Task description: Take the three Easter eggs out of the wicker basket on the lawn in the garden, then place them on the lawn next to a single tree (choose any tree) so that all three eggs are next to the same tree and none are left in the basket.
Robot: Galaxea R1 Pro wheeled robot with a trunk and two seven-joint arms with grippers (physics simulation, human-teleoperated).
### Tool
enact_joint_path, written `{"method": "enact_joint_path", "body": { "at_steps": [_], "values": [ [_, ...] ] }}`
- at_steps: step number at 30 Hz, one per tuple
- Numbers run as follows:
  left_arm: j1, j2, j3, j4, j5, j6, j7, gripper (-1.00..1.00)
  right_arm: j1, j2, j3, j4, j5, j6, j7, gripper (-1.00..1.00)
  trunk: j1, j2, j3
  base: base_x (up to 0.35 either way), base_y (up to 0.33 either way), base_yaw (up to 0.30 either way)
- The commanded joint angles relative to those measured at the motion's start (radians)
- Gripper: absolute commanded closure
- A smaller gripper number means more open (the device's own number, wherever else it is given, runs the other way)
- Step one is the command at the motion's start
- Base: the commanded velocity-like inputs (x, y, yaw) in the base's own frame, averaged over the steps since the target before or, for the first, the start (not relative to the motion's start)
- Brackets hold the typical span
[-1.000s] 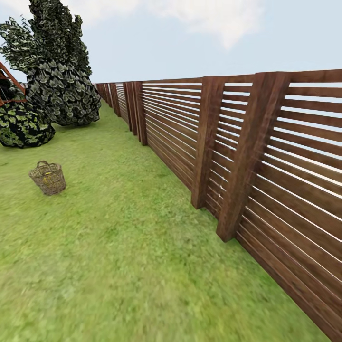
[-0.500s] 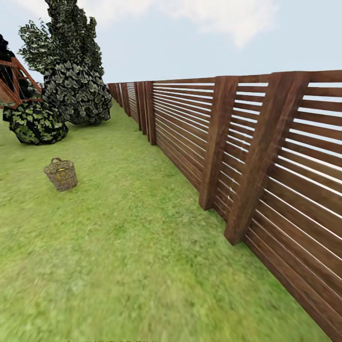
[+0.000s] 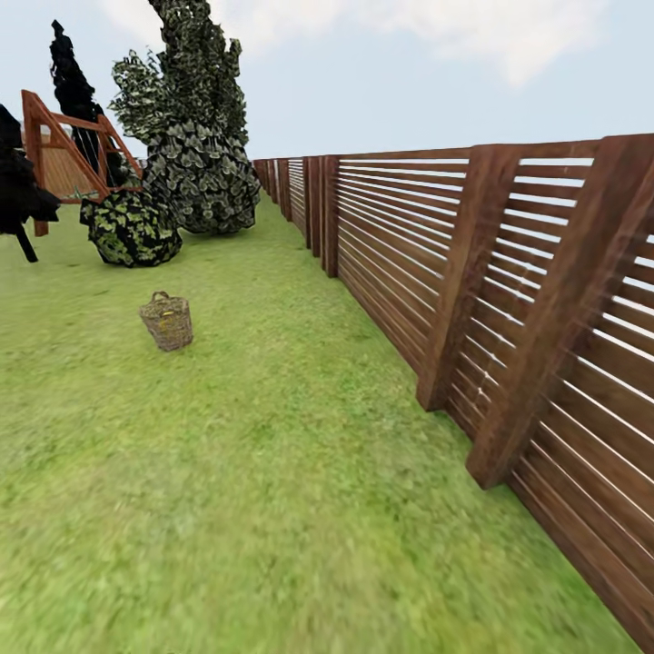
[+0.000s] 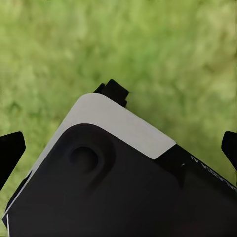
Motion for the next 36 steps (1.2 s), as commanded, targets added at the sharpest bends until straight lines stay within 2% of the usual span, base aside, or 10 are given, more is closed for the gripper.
{"method": "enact_joint_path", "body": {
  "at_steps": [1, 15, 36],
  "values": [
    [-0.001, 0.000, 0.008, 0.001, -0.006, 0.001, 0.004, -1.00, -0.001, 0.000, 0.002, 0.003, 0.006, -0.006, -0.002, -1.00, 0.000, -0.001, -0.001, 0.122, 0.000, 0.291],
    [-0.001, 0.004, 0.008, 0.001, -0.006, 0.001, 0.004, -1.00, -0.001, 0.000, 0.002, 0.003, 0.006, -0.006, -0.002, -1.00, 0.000, -0.001, -0.001, 0.253, 0.046, 0.285],
    [-0.001, 0.003, 0.008, 0.001, -0.006, 0.001, 0.004, -1.00, 0.000, 0.000, 0.002, 0.002, 0.006, -0.007, -0.002, -1.00, 0.000, -0.001, -0.001, 0.316, 0.003, 0.016]
  ]
}}
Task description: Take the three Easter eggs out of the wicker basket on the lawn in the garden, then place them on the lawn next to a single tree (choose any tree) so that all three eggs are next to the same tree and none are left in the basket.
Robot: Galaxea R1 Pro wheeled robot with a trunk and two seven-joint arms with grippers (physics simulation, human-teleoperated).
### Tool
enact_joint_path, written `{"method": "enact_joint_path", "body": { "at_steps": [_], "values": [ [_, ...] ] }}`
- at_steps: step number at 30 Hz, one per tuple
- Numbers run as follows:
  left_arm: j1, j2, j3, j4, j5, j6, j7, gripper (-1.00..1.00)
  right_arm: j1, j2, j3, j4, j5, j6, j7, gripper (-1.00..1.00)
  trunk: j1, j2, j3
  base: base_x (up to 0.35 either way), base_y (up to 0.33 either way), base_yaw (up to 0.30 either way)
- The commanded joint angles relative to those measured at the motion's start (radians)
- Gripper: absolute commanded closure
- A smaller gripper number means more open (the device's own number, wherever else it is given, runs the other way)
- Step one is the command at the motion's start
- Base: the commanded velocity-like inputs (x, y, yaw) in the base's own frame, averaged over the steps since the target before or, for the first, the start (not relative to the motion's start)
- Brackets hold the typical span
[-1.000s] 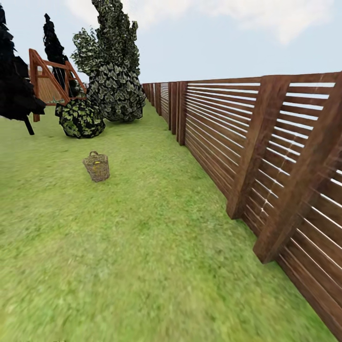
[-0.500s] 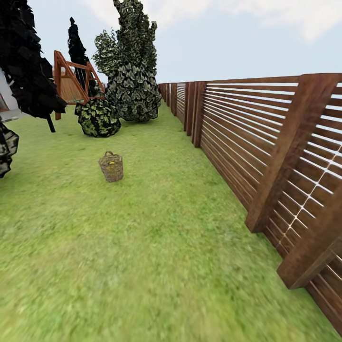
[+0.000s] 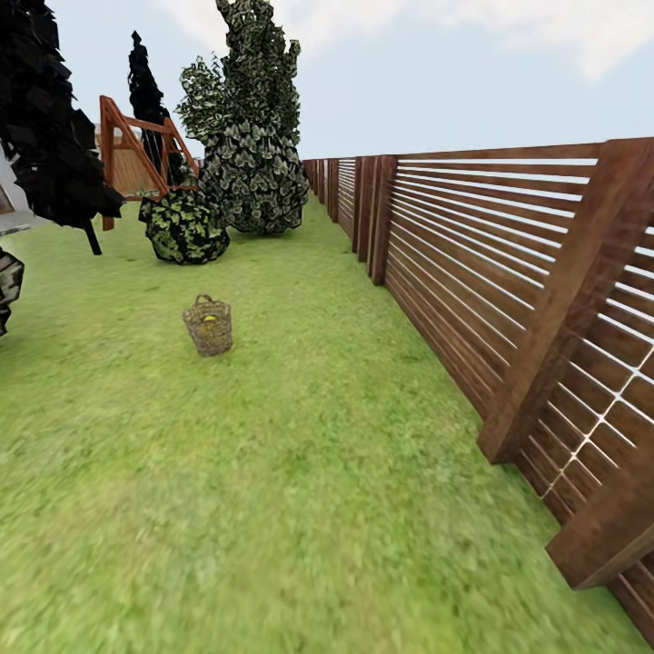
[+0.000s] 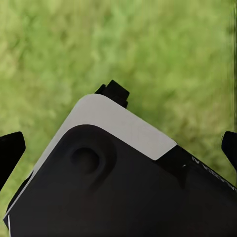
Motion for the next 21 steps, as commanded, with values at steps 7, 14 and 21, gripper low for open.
{"method": "enact_joint_path", "body": {
  "at_steps": [7, 14, 21],
  "values": [
    [-0.001, 0.000, 0.008, 0.001, -0.006, 0.001, 0.003, -1.00, -0.002, 0.000, 0.002, 0.003, 0.006, -0.005, -0.002, -1.00, 0.001, 0.000, -0.001, 0.320, 0.000, 0.000],
    [-0.001, 0.000, 0.008, 0.001, -0.006, 0.001, 0.003, -1.00, -0.002, 0.000, 0.002, 0.003, 0.006, -0.005, -0.002, -1.00, 0.001, 0.000, -0.001, 0.321, 0.000, 0.000],
    [-0.001, 0.000, 0.008, 0.001, -0.006, 0.001, 0.003, -1.00, -0.001, 0.000, 0.002, 0.003, 0.006, -0.005, -0.002, -1.00, 0.001, 0.000, -0.001, 0.321, 0.000, 0.000]
  ]
}}
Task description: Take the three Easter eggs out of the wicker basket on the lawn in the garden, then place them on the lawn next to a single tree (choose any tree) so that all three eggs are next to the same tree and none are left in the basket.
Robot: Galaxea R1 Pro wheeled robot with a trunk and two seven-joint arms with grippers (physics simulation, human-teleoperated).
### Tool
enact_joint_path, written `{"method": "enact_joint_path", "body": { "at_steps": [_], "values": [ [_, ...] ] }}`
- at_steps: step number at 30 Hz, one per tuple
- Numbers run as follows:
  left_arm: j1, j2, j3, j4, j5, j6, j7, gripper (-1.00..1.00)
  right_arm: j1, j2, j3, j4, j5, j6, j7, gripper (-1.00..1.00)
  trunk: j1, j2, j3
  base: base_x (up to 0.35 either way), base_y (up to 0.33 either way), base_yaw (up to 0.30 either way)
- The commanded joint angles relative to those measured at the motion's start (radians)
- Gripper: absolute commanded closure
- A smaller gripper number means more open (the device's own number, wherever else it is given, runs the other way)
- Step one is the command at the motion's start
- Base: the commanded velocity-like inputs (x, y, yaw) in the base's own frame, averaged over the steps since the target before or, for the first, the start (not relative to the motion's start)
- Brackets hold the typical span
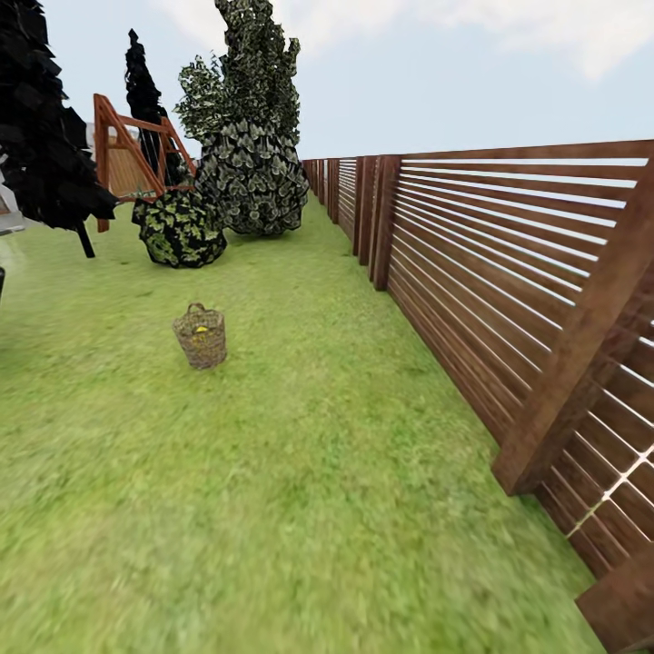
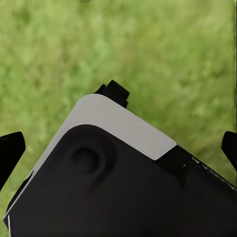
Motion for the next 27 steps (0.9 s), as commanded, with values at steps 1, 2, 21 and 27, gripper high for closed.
{"method": "enact_joint_path", "body": {
  "at_steps": [1, 2, 21, 27],
  "values": [
    [-0.001, 0.000, 0.008, 0.001, -0.006, 0.001, 0.003, -1.00, -0.002, 0.000, 0.002, 0.003, 0.006, -0.005, -0.002, -1.00, 0.001, 0.000, -0.001, 0.321, 0.000, 0.000],
    [-0.001, 0.000, 0.008, 0.001, -0.006, 0.001, 0.003, -1.00, -0.001, 0.000, 0.002, 0.003, 0.006, -0.005, -0.002, -1.00, 0.001, 0.000, -0.001, 0.321, 0.000, 0.000],
    [-0.001, 0.000, 0.008, 0.001, -0.006, 0.001, 0.003, -1.00, -0.002, 0.000, 0.002, 0.003, 0.006, -0.005, -0.002, -1.00, 0.001, 0.000, -0.001, 0.321, 0.000, 0.000],
    [-0.001, 0.000, 0.008, 0.001, -0.006, 0.001, 0.003, -1.00, -0.002, 0.000, 0.002, 0.004, 0.006, -0.005, -0.002, -1.00, 0.001, 0.000, -0.001, 0.321, 0.000, 0.000]
  ]
}}
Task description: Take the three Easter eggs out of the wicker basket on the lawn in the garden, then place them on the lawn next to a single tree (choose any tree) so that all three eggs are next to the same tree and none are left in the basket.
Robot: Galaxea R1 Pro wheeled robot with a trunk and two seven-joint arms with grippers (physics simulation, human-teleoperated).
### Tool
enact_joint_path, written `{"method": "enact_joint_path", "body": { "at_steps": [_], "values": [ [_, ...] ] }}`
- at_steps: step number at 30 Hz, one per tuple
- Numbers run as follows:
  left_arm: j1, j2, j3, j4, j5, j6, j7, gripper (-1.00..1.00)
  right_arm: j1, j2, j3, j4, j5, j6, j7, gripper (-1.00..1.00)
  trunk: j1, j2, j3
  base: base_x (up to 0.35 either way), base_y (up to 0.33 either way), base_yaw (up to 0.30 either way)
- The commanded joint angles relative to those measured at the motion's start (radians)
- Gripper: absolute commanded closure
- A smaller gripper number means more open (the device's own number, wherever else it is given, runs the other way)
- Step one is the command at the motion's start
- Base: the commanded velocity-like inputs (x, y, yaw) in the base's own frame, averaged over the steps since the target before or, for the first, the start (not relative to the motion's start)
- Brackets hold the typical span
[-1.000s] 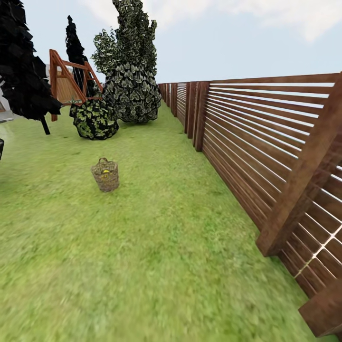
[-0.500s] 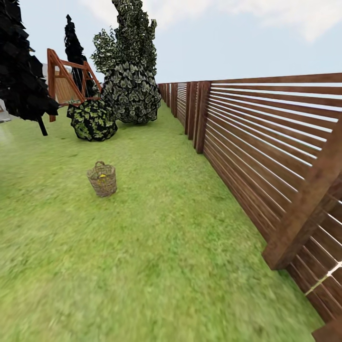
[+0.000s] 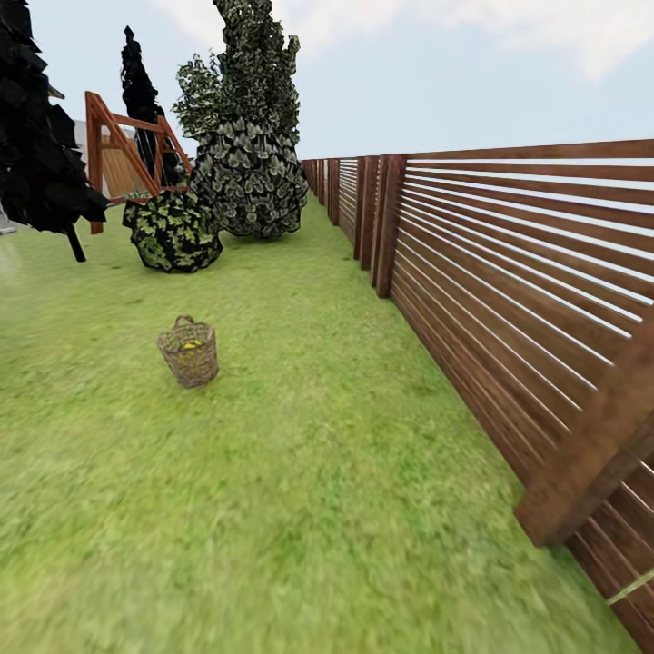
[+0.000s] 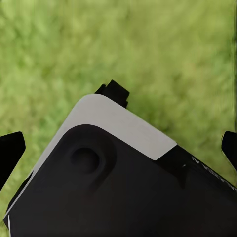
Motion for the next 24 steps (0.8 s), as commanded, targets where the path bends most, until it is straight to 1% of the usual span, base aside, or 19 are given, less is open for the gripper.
{"method": "enact_joint_path", "body": {
  "at_steps": [1, 5, 8, 14, 24],
  "values": [
    [-0.001, 0.000, 0.008, 0.001, -0.006, 0.001, 0.003, -1.00, -0.001, 0.000, 0.002, 0.003, 0.006, -0.005, -0.002, -1.00, 0.001, 0.000, -0.001, 0.321, 0.000, 0.000],
    [-0.001, 0.000, 0.008, 0.001, -0.006, 0.001, 0.003, -1.00, 0.000, -0.001, 0.002, 0.003, 0.006, -0.005, -0.002, -1.00, 0.001, 0.000, -0.001, 0.321, 0.000, 0.000],
    [0.006, -0.014, 0.009, 0.001, -0.003, -0.006, 0.001, -1.00, -0.007, -0.005, 0.004, 0.001, 0.009, -0.007, 0.000, -1.00, 0.001, 0.000, -0.001, 0.000, 0.000, 0.000],
    [0.014, -0.019, 0.010, 0.001, -0.003, -0.005, 0.002, -1.00, -0.007, -0.005, 0.005, 0.001, 0.010, -0.007, 0.000, -1.00, 0.001, 0.000, -0.001, 0.022, 0.000, 0.000],
    [0.014, -0.018, 0.009, 0.001, -0.003, -0.005, 0.002, -1.00, -0.006, -0.005, 0.004, 0.001, 0.011, -0.008, -0.001, -1.00, 0.001, 0.000, -0.001, 0.293, 0.000, 0.000]
  ]
}}
